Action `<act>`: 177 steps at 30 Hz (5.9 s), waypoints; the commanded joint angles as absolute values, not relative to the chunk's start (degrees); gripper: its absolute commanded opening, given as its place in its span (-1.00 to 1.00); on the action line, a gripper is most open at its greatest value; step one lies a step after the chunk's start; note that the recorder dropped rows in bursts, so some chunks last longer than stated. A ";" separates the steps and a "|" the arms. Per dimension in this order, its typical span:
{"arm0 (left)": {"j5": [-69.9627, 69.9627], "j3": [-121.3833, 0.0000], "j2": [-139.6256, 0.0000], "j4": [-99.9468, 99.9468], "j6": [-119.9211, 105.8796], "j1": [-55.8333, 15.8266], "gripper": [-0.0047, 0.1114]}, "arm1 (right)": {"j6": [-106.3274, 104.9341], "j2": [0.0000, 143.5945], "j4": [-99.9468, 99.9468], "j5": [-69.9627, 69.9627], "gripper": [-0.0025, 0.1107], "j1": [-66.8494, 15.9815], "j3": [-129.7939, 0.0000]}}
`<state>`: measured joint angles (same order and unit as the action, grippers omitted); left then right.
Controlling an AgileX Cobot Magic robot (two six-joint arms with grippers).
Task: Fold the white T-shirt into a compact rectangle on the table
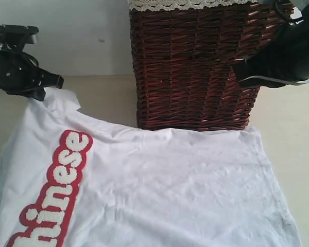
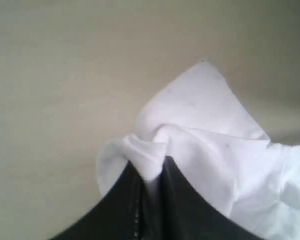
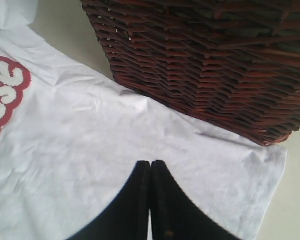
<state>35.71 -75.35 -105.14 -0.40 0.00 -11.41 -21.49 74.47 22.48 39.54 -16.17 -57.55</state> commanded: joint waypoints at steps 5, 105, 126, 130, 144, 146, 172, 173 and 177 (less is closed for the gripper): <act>14.02 -57.13 -91.00 -9.20 1.42 -11.44 -0.92 | -21.85 74.10 22.77 38.92 -0.96 -16.00 -58.10; 39.04 -101.43 -129.98 9.31 -14.84 -1.39 -0.92 | -22.82 76.21 25.06 44.20 -0.96 -16.00 -58.10; 42.65 -105.27 -138.82 10.24 -13.44 4.08 -0.92 | -22.82 76.21 25.05 42.93 -0.96 -16.00 -58.10; 47.11 -105.65 -135.40 23.31 -24.92 1.14 -0.92 | -22.58 79.95 23.21 44.31 -0.96 -16.00 -58.10; 61.67 -73.82 -93.62 14.56 -17.90 0.56 -0.92 | -3.16 101.16 1.50 40.79 -0.96 -20.06 -53.47; 61.07 -67.30 -91.45 14.56 -17.90 0.56 -0.92 | -2.85 102.97 1.50 38.47 -0.96 -20.70 -52.18; 49.29 -49.67 -87.59 15.11 -29.38 -8.67 -0.70 | 23.89 105.93 -21.34 37.07 -0.96 -16.99 -43.80; 49.14 -49.67 -87.59 14.57 -29.38 -9.20 -0.63 | 23.89 105.93 -20.95 37.51 -0.96 -16.09 -43.80; 49.34 -49.67 -87.59 12.41 -30.25 -9.39 -0.24 | 23.02 105.93 -19.14 37.47 -0.96 -14.84 -43.80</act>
